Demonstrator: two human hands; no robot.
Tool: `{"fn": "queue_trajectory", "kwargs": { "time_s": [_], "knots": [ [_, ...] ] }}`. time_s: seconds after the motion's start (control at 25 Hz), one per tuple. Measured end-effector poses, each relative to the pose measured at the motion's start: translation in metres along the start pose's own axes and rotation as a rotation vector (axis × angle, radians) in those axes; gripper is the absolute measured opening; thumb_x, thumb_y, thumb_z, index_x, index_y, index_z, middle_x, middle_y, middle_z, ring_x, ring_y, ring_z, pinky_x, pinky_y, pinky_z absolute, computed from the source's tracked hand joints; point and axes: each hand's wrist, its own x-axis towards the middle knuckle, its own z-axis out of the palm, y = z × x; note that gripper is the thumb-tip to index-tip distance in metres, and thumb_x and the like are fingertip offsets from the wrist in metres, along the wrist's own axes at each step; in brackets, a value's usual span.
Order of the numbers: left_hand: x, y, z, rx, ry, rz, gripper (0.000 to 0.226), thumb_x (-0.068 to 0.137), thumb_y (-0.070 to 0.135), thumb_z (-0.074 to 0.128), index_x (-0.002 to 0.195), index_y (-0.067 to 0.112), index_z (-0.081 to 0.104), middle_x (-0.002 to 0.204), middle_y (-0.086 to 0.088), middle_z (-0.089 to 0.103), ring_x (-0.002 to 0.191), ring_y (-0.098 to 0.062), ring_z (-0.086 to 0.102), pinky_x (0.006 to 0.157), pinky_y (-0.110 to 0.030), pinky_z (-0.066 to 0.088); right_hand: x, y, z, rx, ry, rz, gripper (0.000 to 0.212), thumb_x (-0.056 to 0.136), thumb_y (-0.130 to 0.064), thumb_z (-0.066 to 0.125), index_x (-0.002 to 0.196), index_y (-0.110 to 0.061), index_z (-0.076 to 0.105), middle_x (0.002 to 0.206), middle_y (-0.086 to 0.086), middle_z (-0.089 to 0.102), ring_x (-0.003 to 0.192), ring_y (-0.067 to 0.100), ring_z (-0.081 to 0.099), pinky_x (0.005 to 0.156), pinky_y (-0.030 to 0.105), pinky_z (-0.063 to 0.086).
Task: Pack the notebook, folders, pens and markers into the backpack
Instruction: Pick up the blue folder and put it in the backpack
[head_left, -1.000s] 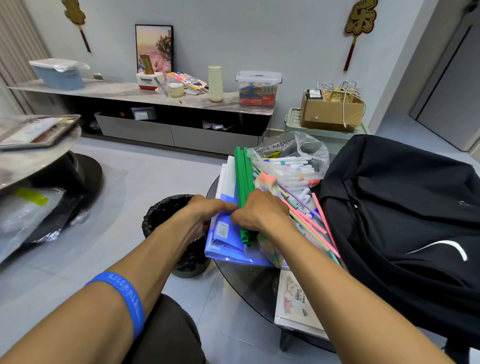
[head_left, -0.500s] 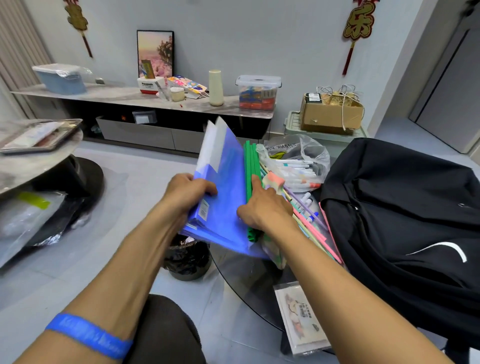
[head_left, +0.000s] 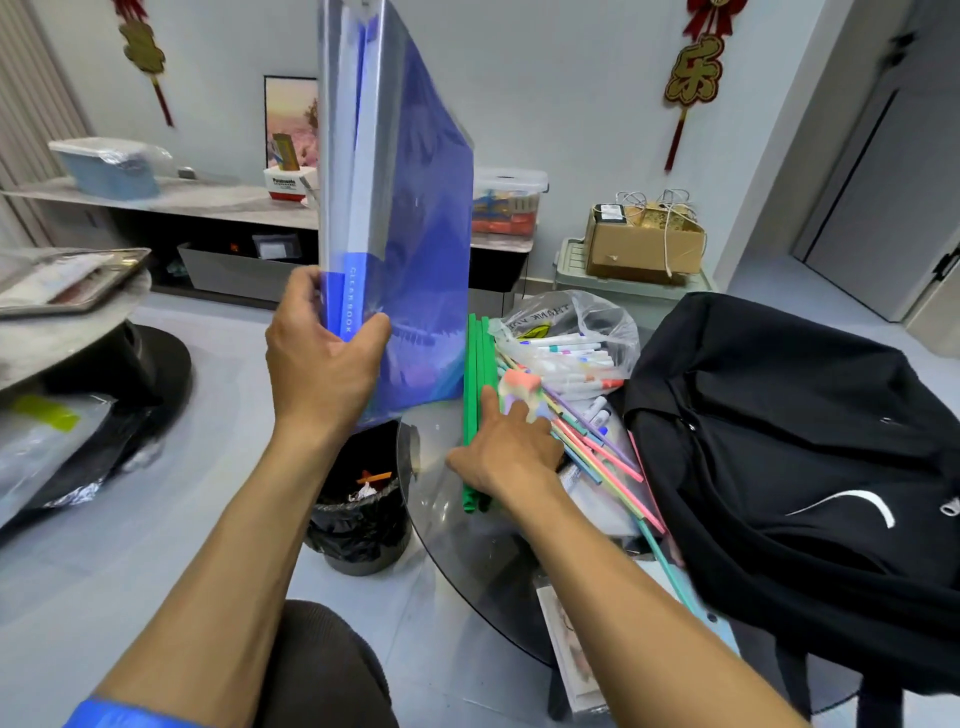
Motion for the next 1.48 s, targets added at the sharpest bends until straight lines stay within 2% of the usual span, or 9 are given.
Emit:
{"fn": "queue_trajectory", "kwargs": {
  "time_s": [0.24,0.52,0.64,0.72,0.76,0.88,0.96,1.2,1.48],
  "knots": [
    [0.004,0.014,-0.001,-0.228,0.172,0.097,0.029,0.076,0.016,0.07,0.092,0.022,0.046,0.08,0.0,0.056,0.064,-0.018,0.054,0.063,-0.029,0.049,-0.014,-0.027,0.023,-0.163,0.063,-0.005,0.094,0.079,-0.069,0.049,0.148,-0.011,0.022,0.14,0.021,0.038,0.119,0.046,0.039,0.093,0.054,0.033],
    [-0.011,0.013,0.026,-0.413,-0.057,-0.046,0.031,0.075,0.008,0.071,0.097,0.018,0.052,0.085,0.008,0.063,0.069,-0.005,0.059,0.067,-0.022,0.051,-0.021,0.0,0.006,-0.059,-0.066,-0.092,0.084,0.086,-0.063,0.046,0.152,-0.017,0.021,0.162,0.008,0.014,0.144,0.041,0.016,0.109,0.058,0.023],
    [-0.012,0.01,0.033,-0.513,-0.127,-0.135,0.03,0.077,0.005,0.072,0.095,0.022,0.054,0.09,0.003,0.068,0.076,-0.01,0.065,0.07,-0.028,0.056,-0.047,0.027,-0.006,0.163,0.331,-0.229,0.043,0.086,-0.046,0.05,0.114,-0.016,0.063,0.123,0.011,0.062,0.113,0.033,0.058,0.082,0.037,0.047],
    [-0.011,0.004,0.032,-0.656,-0.212,-0.197,0.03,0.079,0.002,0.07,0.097,0.022,0.055,0.093,0.003,0.073,0.081,-0.013,0.07,0.069,-0.03,0.058,-0.053,0.057,-0.029,0.387,0.745,-0.177,0.027,0.083,-0.04,0.053,0.076,-0.018,0.065,0.075,0.003,0.069,0.071,0.026,0.066,0.056,0.028,0.04],
    [-0.011,0.0,0.032,-0.745,-0.281,-0.228,0.03,0.081,0.001,0.068,0.101,0.02,0.056,0.097,0.003,0.074,0.085,-0.015,0.072,0.069,-0.031,0.058,-0.047,0.075,-0.048,0.602,0.834,-0.136,0.022,0.082,-0.042,0.057,0.08,-0.021,0.065,0.076,-0.003,0.067,0.068,0.02,0.065,0.056,0.027,0.042],
    [-0.018,-0.006,0.042,-0.916,-0.557,-0.304,0.039,0.084,0.003,0.062,0.12,0.015,0.051,0.113,-0.003,0.072,0.098,-0.021,0.071,0.075,-0.035,0.059,-0.019,0.116,-0.099,1.481,0.456,-0.193,0.053,0.082,-0.032,0.075,0.127,-0.015,0.053,0.117,-0.001,0.068,0.101,0.017,0.068,0.083,0.031,0.054],
    [-0.025,-0.009,0.05,-0.88,-0.68,-0.31,0.047,0.081,0.002,0.064,0.123,0.017,0.05,0.115,-0.004,0.071,0.101,-0.023,0.07,0.078,-0.036,0.058,-0.005,0.132,-0.11,1.69,0.317,-0.277,0.047,0.084,-0.016,0.073,0.128,-0.01,0.057,0.12,0.004,0.07,0.104,0.022,0.069,0.083,0.032,0.056],
    [-0.045,-0.007,0.074,-0.49,-0.681,-0.195,0.058,0.063,0.035,0.087,0.112,0.04,0.055,0.102,0.012,0.073,0.092,-0.011,0.071,0.074,-0.03,0.057,0.002,0.16,-0.083,1.637,0.365,-0.201,0.031,0.076,-0.007,0.07,0.105,-0.018,0.066,0.1,-0.002,0.075,0.084,0.013,0.072,0.061,0.02,0.053],
    [-0.034,0.024,0.089,-0.396,-0.378,-0.099,0.039,0.071,0.026,0.085,0.101,0.012,0.065,0.096,-0.013,0.073,0.089,-0.036,0.069,0.076,-0.049,0.058,-0.004,0.172,-0.115,1.534,0.4,-0.276,0.033,0.083,-0.001,0.068,0.114,-0.013,0.063,0.1,-0.002,0.076,0.084,0.011,0.073,0.062,0.02,0.054]
  ]
}}
